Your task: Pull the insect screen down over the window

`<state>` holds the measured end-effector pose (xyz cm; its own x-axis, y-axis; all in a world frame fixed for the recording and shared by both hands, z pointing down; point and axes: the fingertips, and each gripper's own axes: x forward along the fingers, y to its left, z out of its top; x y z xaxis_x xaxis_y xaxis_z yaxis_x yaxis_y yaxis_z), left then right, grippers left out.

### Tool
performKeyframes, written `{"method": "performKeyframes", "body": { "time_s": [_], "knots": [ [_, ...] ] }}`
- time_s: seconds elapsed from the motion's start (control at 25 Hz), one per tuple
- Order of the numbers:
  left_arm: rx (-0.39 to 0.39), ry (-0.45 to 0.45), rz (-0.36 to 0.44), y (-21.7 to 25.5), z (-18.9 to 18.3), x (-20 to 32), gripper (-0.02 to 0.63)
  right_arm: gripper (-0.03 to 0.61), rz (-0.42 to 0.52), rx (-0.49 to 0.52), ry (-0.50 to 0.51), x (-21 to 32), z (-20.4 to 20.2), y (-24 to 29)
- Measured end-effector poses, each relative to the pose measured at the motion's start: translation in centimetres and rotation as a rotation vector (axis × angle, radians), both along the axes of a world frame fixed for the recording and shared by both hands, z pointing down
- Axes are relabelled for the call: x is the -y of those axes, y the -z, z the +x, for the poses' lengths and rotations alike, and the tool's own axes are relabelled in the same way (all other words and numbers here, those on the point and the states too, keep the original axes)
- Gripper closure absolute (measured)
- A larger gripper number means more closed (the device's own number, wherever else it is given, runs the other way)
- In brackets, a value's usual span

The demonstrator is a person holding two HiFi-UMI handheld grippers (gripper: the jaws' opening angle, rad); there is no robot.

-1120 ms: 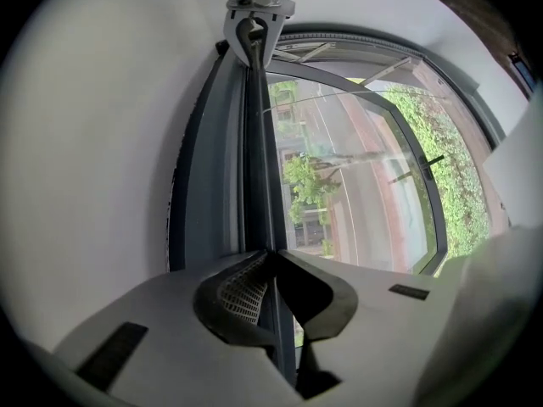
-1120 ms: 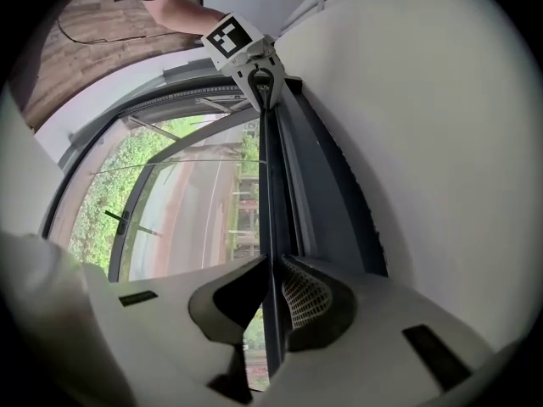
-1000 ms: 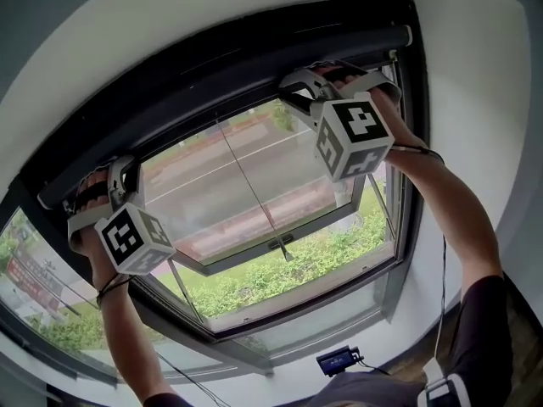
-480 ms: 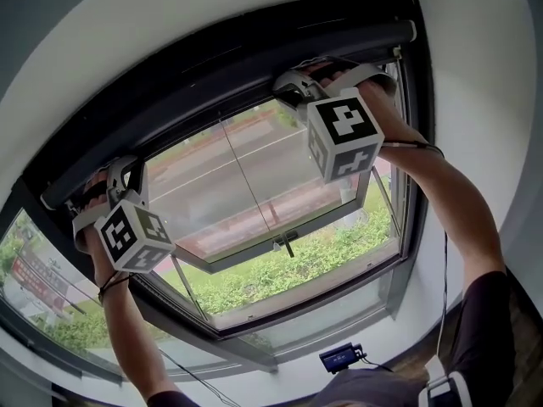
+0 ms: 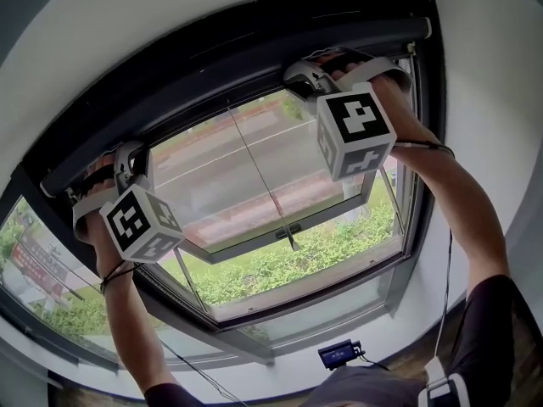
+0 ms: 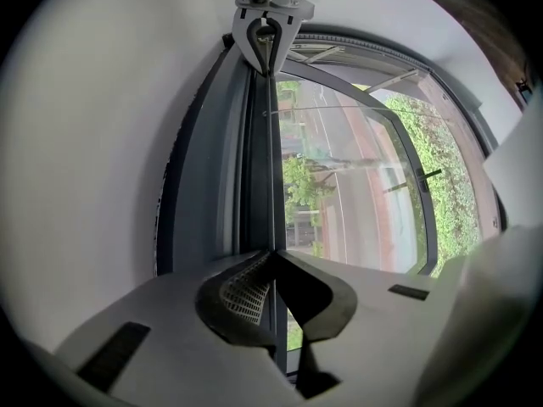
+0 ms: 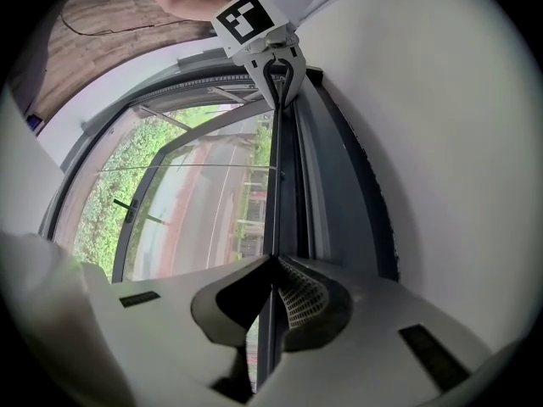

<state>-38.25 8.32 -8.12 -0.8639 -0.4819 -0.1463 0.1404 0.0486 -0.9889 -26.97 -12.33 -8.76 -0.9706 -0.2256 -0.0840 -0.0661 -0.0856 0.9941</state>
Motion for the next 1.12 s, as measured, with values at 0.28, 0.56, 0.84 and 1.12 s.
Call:
{"method": "performKeyframes", "body": {
  "time_s": [0.28, 0.56, 0.84, 1.12],
  "knots": [
    [0.049, 0.028, -0.035, -0.1, 1.0, 0.8, 0.589, 0.551, -0.023, 0.004, 0.097, -3.1, -0.9, -0.1],
    [0.052, -0.058, -0.037, 0.1, 2.6, 4.0, 0.568, 0.552, -0.018, -0.006, 0.093, -3.0, -1.1, -0.1],
    [-0.005, -0.069, -0.022, -0.1, 2.0, 4.1, 0.578, 0.552, -0.015, -0.02, 0.098, -2.9, -1.3, -0.2],
    [-0.04, -0.086, 0.026, -0.4, 2.2, 4.1, 0.592, 0.554, 0.009, -0.055, 0.077, -3.0, -1.3, -0.7]
  ]
}}
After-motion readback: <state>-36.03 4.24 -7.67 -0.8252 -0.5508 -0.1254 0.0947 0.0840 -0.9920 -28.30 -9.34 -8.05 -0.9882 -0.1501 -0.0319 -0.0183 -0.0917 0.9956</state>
